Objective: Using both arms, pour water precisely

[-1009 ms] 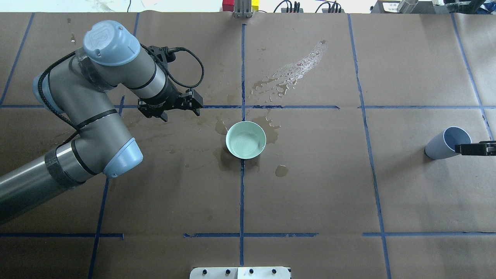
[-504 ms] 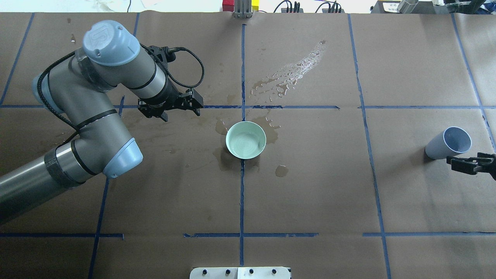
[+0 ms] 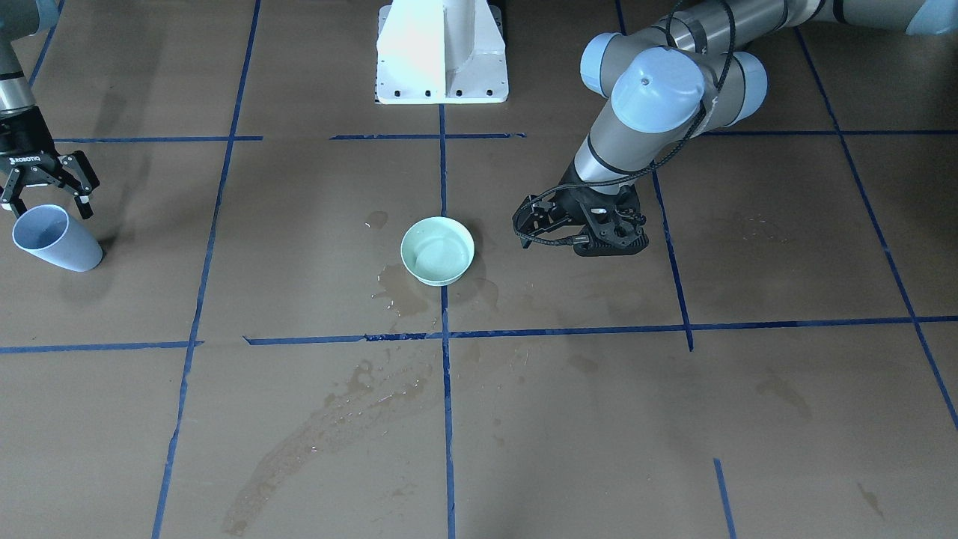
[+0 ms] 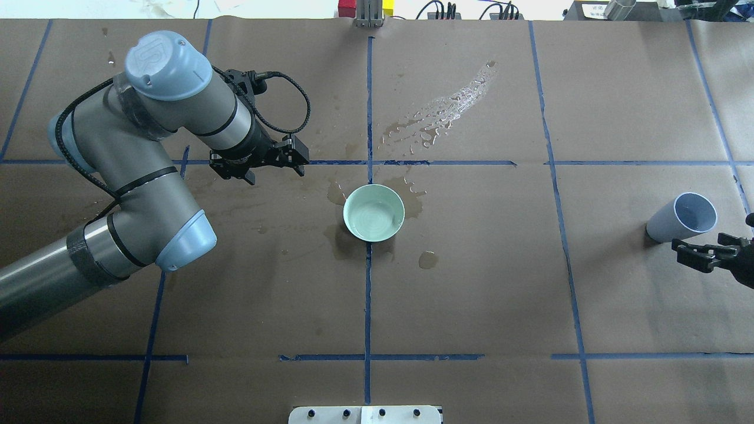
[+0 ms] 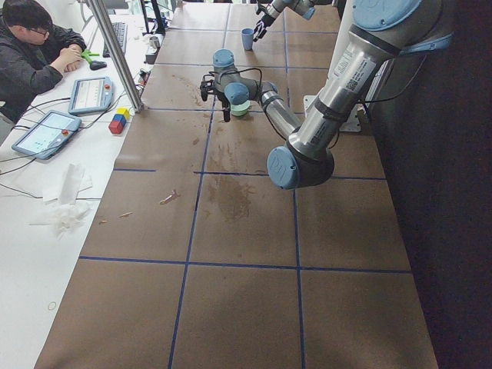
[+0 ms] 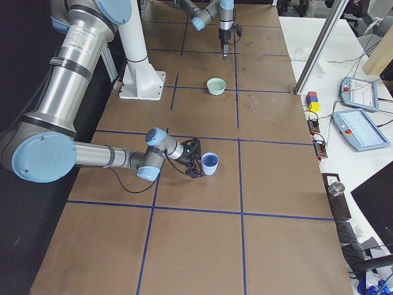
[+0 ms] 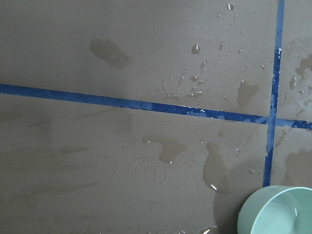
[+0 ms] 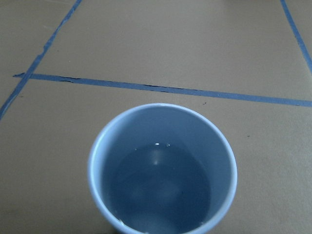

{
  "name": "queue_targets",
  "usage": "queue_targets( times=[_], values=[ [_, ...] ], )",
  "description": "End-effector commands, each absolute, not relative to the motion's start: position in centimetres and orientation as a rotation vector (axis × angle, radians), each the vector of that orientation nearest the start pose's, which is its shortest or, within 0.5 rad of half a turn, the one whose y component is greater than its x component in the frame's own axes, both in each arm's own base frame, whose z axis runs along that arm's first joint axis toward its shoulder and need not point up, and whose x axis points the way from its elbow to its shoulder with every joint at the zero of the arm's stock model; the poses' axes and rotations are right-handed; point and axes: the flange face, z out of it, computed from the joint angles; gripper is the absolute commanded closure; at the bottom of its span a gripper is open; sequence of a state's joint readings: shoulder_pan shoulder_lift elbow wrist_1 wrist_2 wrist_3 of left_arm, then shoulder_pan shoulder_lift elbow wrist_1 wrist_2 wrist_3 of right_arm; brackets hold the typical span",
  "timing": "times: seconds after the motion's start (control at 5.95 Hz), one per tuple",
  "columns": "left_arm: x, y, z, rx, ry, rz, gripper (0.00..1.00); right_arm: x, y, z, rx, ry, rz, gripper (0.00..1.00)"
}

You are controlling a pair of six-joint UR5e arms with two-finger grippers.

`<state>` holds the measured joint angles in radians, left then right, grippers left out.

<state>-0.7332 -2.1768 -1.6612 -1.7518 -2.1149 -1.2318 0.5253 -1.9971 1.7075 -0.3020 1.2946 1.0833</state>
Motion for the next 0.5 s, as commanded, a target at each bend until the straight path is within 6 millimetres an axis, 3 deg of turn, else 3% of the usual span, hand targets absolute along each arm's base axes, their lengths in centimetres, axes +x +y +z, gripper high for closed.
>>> queue_targets(
  times=[0.0,0.34],
  values=[
    [44.47,-51.06,23.80,-0.001,0.993,-0.123,0.00,-21.82,-31.11,64.29,0.767,-0.712,0.204,0.00],
    [44.47,-51.06,23.80,-0.001,0.993,-0.123,0.00,-22.67,-31.96,64.07,0.803,-0.710,0.226,0.00]
  ],
)
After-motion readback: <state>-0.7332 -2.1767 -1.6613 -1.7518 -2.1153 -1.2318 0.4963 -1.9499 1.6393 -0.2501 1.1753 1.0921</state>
